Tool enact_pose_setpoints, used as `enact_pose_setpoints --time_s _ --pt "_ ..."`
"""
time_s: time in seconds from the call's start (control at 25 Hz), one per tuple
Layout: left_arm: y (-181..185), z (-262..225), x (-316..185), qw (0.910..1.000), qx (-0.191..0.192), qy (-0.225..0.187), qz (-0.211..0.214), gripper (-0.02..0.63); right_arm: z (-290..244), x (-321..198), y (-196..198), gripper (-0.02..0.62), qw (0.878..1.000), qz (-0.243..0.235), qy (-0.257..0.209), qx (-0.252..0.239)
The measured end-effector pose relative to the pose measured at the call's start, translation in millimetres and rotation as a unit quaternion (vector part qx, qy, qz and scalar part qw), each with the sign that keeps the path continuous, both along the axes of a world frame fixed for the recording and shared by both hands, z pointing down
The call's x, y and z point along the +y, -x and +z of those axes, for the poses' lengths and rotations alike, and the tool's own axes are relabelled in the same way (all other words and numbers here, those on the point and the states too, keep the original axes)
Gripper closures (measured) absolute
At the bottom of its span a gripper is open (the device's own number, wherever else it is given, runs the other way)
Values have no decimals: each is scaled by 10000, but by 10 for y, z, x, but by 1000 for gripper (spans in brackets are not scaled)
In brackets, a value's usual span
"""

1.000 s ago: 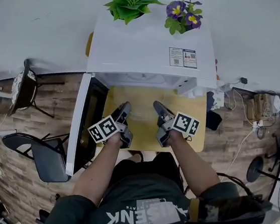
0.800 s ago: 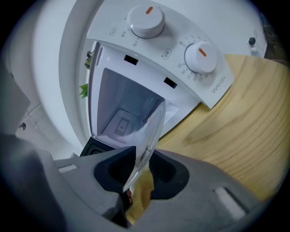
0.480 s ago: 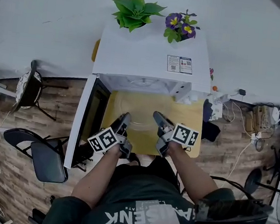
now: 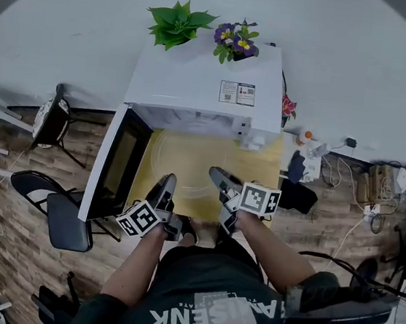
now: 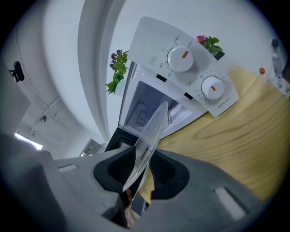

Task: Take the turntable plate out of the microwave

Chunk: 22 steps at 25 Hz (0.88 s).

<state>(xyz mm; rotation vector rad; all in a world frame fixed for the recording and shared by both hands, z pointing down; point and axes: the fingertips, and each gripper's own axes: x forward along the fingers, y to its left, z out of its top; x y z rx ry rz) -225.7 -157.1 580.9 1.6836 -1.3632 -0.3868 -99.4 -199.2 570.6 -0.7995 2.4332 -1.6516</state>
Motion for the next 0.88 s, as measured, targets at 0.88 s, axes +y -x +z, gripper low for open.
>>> enact_pose_setpoints --time_s 0.88 --pt "91 -1174 405 9967 -452 -572 356 479 -1114 453 84 487 9974 -48 -708 -155"
